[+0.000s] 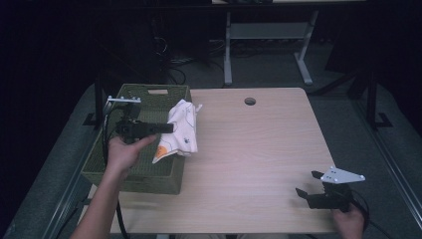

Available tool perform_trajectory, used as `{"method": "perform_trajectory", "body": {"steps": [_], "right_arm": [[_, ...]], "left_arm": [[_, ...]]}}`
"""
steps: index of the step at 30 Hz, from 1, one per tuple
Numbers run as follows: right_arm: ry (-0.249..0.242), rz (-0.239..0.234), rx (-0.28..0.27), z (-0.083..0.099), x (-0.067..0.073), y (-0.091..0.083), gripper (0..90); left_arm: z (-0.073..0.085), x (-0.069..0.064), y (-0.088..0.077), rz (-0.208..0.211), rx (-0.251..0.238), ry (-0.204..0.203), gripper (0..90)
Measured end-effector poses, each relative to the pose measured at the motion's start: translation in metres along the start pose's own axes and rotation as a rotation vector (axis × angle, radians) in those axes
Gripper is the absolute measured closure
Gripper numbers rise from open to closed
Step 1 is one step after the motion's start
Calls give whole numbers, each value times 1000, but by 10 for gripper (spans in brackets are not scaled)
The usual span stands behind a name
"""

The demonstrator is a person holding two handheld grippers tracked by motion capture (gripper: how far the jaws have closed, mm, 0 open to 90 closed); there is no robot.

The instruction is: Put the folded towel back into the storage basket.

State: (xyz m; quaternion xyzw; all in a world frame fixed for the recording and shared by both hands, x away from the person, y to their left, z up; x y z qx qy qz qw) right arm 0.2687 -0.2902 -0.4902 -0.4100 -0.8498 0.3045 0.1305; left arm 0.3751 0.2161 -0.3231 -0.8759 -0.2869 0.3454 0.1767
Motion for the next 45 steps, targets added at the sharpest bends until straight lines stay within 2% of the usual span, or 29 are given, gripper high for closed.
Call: {"method": "perform_trajectory", "body": {"steps": [14, 25, 28, 37, 45], "right_arm": [[-2, 2, 9, 1, 0, 2, 137], [-5, 2, 10, 1, -1, 2, 137], [-8, -1, 10, 0, 0, 2, 137], [-7, 6, 13, 1, -2, 3, 137], [-2, 7, 17, 2, -5, 3, 137]], "left_arm": [[6, 18, -24, -11, 7, -18, 814], [10, 33, -33, -17, 5, -40, 814], [9, 39, -35, -27, 17, -41, 815], [10, 49, -40, -23, 29, -24, 814], [17, 72, -43, -45, 56, -37, 812]]}}
Point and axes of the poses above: each handheld gripper's, and its own axes: y roughly forward along the jaws, z roughly out of its underside, x roughly to its left, the point moved 4 cm from there along y, roughly forward along the jaws, and after that the axes turned 1 degree about -y, right-handed, at the moved point
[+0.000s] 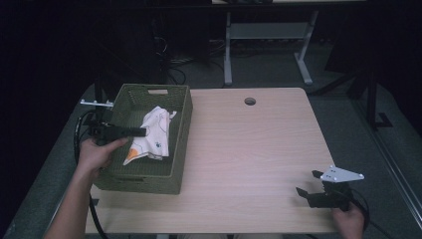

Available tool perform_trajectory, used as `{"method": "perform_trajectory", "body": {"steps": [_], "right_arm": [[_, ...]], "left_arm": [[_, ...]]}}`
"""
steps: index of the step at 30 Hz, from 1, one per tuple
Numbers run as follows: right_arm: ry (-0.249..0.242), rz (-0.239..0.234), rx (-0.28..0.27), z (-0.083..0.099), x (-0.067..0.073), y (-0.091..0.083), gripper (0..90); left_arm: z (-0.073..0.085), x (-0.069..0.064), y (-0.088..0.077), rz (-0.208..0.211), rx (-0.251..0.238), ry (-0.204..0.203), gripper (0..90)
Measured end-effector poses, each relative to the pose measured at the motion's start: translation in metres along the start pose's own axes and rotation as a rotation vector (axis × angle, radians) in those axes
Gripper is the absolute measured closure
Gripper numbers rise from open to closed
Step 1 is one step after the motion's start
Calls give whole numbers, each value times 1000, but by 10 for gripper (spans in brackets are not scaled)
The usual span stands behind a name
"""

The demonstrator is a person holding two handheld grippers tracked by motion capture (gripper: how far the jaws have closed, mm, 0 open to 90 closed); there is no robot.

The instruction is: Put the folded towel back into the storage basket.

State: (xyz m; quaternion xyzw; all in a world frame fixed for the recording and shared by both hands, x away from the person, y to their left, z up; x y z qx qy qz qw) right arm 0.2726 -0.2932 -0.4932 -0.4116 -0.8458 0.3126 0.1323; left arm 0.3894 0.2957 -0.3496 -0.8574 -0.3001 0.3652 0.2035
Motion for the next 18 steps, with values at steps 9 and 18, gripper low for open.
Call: {"method": "perform_trajectory", "body": {"steps": [9, 18], "right_arm": [[16, 6, 2, 3, -5, 0, 137], [18, 6, 10, 3, -5, 3, 137]], "left_arm": [[-4, 18, 9, -32, 54, 30, 793], [0, 34, 16, -218, 106, 78, 559]]}}
Point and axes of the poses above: each handheld gripper's, and its own axes: y roughly forward along the jaws, z roughly out of its underside, x roughly to its left, the point moved 4 cm from there along y, roughly forward along the jaws, and after that the axes turned 1 degree about -y, right-handed, at the moved point
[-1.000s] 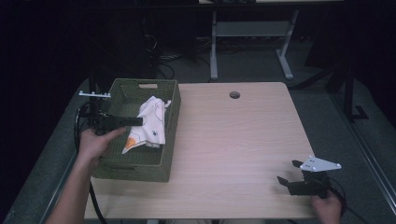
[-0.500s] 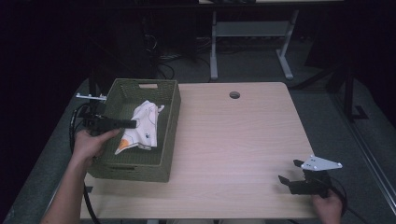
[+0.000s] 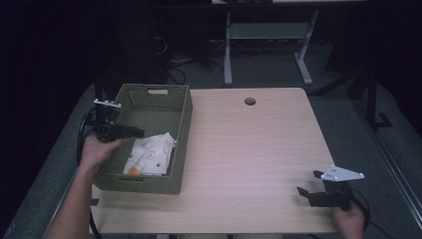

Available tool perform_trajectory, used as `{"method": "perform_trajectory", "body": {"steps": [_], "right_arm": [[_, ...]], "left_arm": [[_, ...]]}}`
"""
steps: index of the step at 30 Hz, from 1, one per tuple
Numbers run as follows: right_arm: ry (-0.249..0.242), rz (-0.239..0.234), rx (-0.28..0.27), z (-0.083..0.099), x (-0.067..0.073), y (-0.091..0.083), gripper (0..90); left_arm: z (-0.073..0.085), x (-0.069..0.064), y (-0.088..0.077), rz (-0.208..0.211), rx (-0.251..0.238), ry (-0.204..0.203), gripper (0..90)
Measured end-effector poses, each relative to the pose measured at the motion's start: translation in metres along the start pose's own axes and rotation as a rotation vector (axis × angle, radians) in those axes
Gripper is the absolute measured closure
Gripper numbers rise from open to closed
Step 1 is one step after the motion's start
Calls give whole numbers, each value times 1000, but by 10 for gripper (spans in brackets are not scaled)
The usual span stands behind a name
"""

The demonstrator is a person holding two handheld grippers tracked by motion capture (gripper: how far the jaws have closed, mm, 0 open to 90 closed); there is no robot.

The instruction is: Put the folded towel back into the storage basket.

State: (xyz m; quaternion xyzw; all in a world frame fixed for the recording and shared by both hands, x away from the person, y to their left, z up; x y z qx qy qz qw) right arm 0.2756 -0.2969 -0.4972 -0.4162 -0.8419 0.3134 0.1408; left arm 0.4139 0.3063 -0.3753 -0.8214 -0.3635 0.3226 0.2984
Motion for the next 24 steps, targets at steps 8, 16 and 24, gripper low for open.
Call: {"method": "perform_trajectory", "body": {"steps": [8, 16, 24], "right_arm": [[-4, -5, -3, -1, 1, 1, 137], [1, -8, -7, -2, 2, 1, 137], [0, -11, -10, -2, 3, -1, 137]], "left_arm": [[6, -4, -5, 23, -8, -8, 575], [6, -19, -6, 53, -31, 5, 562], [10, -27, -6, 75, -49, -3, 523]]}}
Point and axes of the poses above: each handheld gripper's, and its own axes: y roughly forward along the jaws, z roughly out of its underside, x roughly to its left, the point moved 4 cm from there along y, roughly forward along the jaws, and after that the axes turned 1 degree about -y, right-handed, at the moved point
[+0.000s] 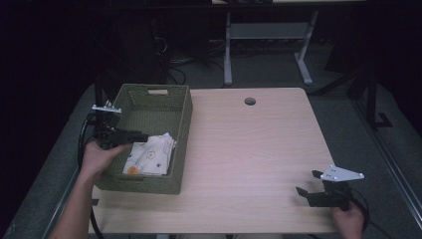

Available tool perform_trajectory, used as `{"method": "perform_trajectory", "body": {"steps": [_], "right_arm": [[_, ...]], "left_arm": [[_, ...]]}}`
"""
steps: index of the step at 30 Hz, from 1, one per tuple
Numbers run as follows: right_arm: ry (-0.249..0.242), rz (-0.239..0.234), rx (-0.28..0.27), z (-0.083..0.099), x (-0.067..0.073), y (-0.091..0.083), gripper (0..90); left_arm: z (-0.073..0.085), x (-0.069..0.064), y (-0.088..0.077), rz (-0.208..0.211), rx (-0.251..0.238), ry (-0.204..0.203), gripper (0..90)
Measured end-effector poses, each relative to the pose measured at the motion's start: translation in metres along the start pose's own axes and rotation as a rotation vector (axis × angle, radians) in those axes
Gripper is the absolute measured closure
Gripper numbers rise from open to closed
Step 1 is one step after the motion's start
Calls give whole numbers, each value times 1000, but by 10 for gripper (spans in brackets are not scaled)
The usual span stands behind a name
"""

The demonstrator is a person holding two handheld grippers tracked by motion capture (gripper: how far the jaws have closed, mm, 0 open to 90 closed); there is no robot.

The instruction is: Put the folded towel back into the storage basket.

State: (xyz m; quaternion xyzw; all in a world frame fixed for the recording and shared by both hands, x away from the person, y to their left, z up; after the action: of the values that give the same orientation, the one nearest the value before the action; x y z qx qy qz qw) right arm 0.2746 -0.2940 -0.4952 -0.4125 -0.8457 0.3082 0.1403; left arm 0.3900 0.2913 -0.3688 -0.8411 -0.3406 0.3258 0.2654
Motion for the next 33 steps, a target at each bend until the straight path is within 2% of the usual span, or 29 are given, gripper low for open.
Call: {"method": "perform_trajectory", "body": {"steps": [2, 3, 4, 15, 22, 33], "right_arm": [[-1, 0, 0, 0, 0, 0, 137], [1, 0, 0, 0, 0, 0, 137], [2, 0, 1, 0, -1, 0, 137], [0, 2, 2, 0, 1, -2, 137], [-4, 0, 4, 0, 2, -1, 137], [-5, 4, -5, 0, 2, -4, 137]], "left_arm": [[0, -1, -1, 6, -6, -6, 513], [-1, -2, -2, 29, -23, -18, 509], [-1, -2, -2, 29, -23, -18, 508], [0, -13, 3, 57, -32, 1, 466], [-2, -23, 3, 84, -70, 5, 456], [-6, -37, 12, 108, -71, 27, 451]]}}
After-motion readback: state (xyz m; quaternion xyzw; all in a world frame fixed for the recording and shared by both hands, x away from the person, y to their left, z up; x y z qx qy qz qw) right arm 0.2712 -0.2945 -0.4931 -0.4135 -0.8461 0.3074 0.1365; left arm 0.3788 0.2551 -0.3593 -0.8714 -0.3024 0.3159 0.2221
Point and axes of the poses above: each handheld gripper's, and its own axes: y roughly forward along the jaws, z roughly out of its underside, x roughly to its left, the point moved 4 cm from there along y, roughly forward along the jaws, and after that the axes turned 1 degree about -y, right-handed, at the moved point
